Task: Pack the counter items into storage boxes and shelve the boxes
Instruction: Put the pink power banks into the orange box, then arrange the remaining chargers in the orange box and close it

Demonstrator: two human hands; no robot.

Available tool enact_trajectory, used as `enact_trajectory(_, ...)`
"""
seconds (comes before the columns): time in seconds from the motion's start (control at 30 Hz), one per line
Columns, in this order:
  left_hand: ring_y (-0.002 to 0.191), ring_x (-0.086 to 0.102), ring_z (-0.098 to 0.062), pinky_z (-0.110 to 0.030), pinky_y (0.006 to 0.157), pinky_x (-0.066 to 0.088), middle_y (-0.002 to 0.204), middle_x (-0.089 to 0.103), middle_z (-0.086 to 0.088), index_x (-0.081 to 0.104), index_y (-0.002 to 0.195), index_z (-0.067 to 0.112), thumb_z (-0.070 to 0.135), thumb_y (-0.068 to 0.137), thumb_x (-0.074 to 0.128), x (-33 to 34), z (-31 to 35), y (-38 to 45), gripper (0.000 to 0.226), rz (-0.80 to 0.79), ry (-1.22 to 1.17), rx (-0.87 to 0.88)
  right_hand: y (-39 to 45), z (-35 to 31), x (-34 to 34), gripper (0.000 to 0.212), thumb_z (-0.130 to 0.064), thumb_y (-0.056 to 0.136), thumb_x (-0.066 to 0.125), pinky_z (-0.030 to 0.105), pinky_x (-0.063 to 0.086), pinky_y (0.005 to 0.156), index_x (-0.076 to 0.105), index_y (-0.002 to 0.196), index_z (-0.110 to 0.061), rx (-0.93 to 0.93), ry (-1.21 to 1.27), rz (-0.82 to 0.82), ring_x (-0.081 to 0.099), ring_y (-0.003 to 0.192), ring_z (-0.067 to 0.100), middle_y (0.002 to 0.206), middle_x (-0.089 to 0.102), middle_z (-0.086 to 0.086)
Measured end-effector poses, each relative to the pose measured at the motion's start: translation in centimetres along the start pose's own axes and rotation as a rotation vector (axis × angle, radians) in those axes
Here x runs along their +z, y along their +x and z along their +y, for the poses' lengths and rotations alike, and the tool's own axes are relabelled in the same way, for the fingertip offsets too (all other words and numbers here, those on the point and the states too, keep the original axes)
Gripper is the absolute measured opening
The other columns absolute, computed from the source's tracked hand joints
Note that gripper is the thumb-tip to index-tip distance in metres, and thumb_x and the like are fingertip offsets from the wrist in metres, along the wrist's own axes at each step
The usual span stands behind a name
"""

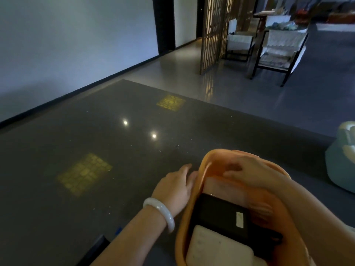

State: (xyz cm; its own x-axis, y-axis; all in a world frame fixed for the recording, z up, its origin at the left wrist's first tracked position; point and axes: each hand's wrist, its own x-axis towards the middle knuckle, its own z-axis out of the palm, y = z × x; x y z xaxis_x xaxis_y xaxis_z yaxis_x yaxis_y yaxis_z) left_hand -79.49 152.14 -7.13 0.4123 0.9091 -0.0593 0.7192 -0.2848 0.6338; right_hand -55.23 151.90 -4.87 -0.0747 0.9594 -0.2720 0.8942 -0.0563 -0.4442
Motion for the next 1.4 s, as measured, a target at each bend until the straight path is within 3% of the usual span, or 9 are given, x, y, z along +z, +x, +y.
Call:
enact_trajectory(0.07,0.086,0.062,0.005,-0.012,0.070,0.040,0.099,0.065,0.010,0.036,0.141,0.034,0.056,0.097,0.029,-1.4,-0.9,-0.8,0.050,0.089,0.124,0.025,0.0,-2.3,-1.4,0.025,-0.034,0.091,0.061,0.018,0.044,0.076,0.057,0.115,-0.039,0.001,0.022,0.122,0.057,0.091,0.001,0.111,0.060,-0.012)
enact_trajectory(0.17,0.107,0.060,-0.013,-0.024,0.081,0.044,0.122,0.060,0.003,0.032,0.145,0.029,0.052,0.099,0.032,-4.0,-3.1,-2.6,0.051,0.193,0.308,0.033,0.9,-7.4,-2.1,0.043,-0.025,0.088,0.065,0.019,0.044,0.084,0.053,0.129,-0.031,-0.091,0.036,0.218,0.058,0.102,0.006,0.120,0.059,-0.007)
enact_trajectory(0.33,0.115,0.053,-0.020,-0.035,0.096,0.042,0.131,0.051,-0.001,0.021,0.150,0.024,0.047,0.100,0.036,-10.1,-9.5,-8.4,0.057,0.199,0.528,-0.124,4.3,-19.4,2.6,0.056,-0.025,0.089,0.064,0.028,0.037,0.104,0.041,0.140,-0.029,-0.311,-0.248,0.092,0.045,0.127,0.013,0.139,0.048,-0.005)
enact_trajectory(0.47,0.123,0.046,-0.026,-0.040,0.102,0.036,0.135,0.045,-0.005,0.022,0.149,0.022,0.041,0.098,0.045,-15.9,-17.0,-15.9,0.059,0.219,0.599,-0.364,6.4,-31.4,9.4,0.060,-0.021,0.087,0.062,0.034,0.036,0.106,0.038,0.141,-0.031,-0.496,-0.388,-0.037,0.042,0.131,0.018,0.142,0.044,-0.003)
enact_trajectory(0.8,0.128,0.040,-0.026,-0.039,0.107,0.034,0.140,0.040,-0.006,0.024,0.149,0.020,0.034,0.095,0.051,-25.1,-33.2,-41.7,0.062,0.362,0.527,-0.961,3.8,-61.4,30.0,0.065,-0.029,0.078,0.074,0.034,0.045,0.098,0.046,0.136,-0.029,-0.930,-0.469,-0.376,0.052,0.122,0.019,0.138,0.051,0.001)
enact_trajectory(0.93,0.124,0.041,-0.025,-0.037,0.104,0.035,0.137,0.040,-0.004,0.032,0.143,0.022,0.028,0.096,0.049,-26.4,-37.1,-51.2,0.050,0.414,0.474,-1.153,0.4,-70.3,37.5,0.066,-0.031,0.077,0.075,0.033,0.051,0.092,0.046,0.136,-0.029,-1.035,-0.496,-0.481,0.061,0.110,0.018,0.136,0.052,0.002)
enact_trajectory(1.1,0.126,0.038,-0.026,-0.038,0.104,0.036,0.140,0.036,-0.003,0.034,0.143,0.023,0.030,0.094,0.050,-26.9,-41.0,-59.5,0.052,0.532,0.410,-1.341,-4.1,-78.2,44.3,0.065,-0.039,0.078,0.074,0.029,0.044,0.098,0.048,0.136,-0.025,-1.134,-0.518,-0.567,0.054,0.120,0.017,0.135,0.054,0.002)
enact_trajectory(1.23,0.136,0.028,-0.026,-0.036,0.110,0.029,0.152,0.024,-0.003,0.023,0.149,0.024,0.043,0.092,0.051,-26.5,-43.9,-63.3,0.066,0.667,0.337,-1.494,-6.8,-83.0,48.7,0.064,-0.044,0.080,0.071,0.029,0.046,0.096,0.049,0.136,-0.020,-1.179,-0.528,-0.635,0.059,0.113,0.018,0.132,0.056,0.005)
enact_trajectory(1.4,0.142,0.021,-0.032,-0.043,0.115,0.026,0.156,0.016,-0.011,0.005,0.153,0.016,0.068,0.079,0.056,-23.8,-46.6,-67.9,0.103,0.780,0.123,-1.783,-9.3,-88.9,53.4,0.062,-0.045,0.083,0.068,0.025,0.042,0.090,0.050,0.132,-0.011,-1.208,-0.485,-0.656,0.054,0.119,0.024,0.133,0.055,0.010)
